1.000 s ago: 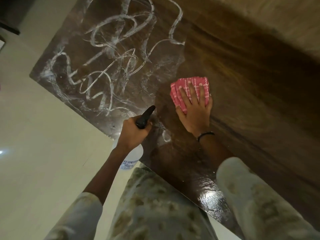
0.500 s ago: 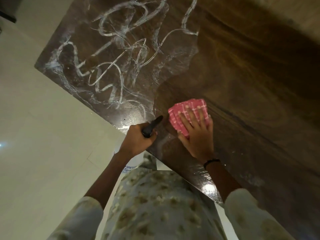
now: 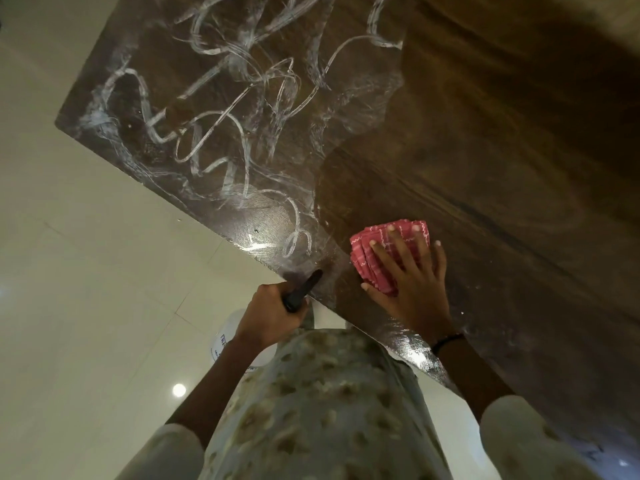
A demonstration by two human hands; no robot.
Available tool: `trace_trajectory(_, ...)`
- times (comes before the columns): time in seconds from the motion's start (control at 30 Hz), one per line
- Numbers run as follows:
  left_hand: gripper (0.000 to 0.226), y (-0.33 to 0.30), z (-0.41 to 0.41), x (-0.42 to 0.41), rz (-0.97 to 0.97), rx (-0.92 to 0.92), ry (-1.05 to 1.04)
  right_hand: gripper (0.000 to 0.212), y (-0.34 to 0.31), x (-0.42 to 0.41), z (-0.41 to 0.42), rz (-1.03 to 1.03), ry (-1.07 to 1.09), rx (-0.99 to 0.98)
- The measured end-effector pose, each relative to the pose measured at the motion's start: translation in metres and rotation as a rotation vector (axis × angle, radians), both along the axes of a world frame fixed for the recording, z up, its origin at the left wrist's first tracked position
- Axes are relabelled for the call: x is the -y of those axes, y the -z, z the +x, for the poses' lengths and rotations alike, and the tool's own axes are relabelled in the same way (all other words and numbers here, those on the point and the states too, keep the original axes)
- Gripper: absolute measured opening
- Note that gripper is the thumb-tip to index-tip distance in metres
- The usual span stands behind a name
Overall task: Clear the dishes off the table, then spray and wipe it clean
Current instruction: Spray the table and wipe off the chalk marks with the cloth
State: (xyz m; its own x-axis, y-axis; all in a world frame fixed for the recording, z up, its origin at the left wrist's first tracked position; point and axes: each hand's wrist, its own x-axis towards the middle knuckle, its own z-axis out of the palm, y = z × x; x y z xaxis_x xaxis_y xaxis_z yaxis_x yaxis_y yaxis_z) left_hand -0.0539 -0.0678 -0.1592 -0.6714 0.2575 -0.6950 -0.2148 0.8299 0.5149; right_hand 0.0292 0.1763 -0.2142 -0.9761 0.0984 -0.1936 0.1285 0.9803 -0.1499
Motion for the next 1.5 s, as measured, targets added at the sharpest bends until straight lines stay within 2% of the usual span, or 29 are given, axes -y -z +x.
trace_trajectory(0.13,0.038,0.000,-0.009,0.004,-0.015,-0.039,-0.019,0.079,0.003,0.006,-0.007,0.017,-0.011,-0.009)
trace_trajectory(0.3,0.043,0.001,-0.017,0.008,-0.043,-0.135,-0.086,0.079,0.004,0.033,-0.044,-0.037,0.017,-0.001)
trace_trajectory(0.4,0.036,0.002,-0.024,0.015,-0.008,-0.161,-0.160,0.080,0.004,0.066,-0.079,-0.073,-0.018,0.003)
trace_trajectory(0.53,0.006,-0.004,-0.031,0.023,0.029,-0.187,-0.195,0.071,0.004,0.107,-0.076,-0.172,-0.167,-0.047)
trace_trajectory(0.67,0.016,-0.008,-0.039,0.031,0.040,-0.223,-0.187,0.067,0.008,0.089,-0.031,-0.190,-0.346,-0.025)
trace_trajectory(0.8,0.035,-0.006,-0.047,0.040,0.023,-0.206,-0.218,0.076,0.013,0.050,-0.018,-0.111,-0.351,-0.005)
trace_trajectory(0.93,0.021,-0.002,-0.049,0.047,0.033,-0.164,-0.245,0.078,0.012,0.050,-0.058,-0.060,-0.182,-0.031)
trace_trajectory(1.03,0.019,0.002,-0.048,0.053,0.038,-0.170,-0.243,0.077,0.009,0.078,-0.097,-0.050,-0.116,-0.052)
trace_trajectory(1.23,0.020,-0.003,-0.054,0.059,0.048,-0.170,-0.256,0.065,0.008,0.138,-0.104,-0.168,-0.256,-0.057)
trace_trajectory(1.37,0.014,-0.004,-0.062,0.063,0.029,-0.202,-0.249,0.066,0.013,0.112,-0.072,-0.188,-0.428,-0.015)
trace_trajectory(1.5,0.015,-0.003,-0.071,0.067,0.027,-0.215,-0.265,0.074,0.015,0.078,-0.077,-0.117,-0.360,-0.027)
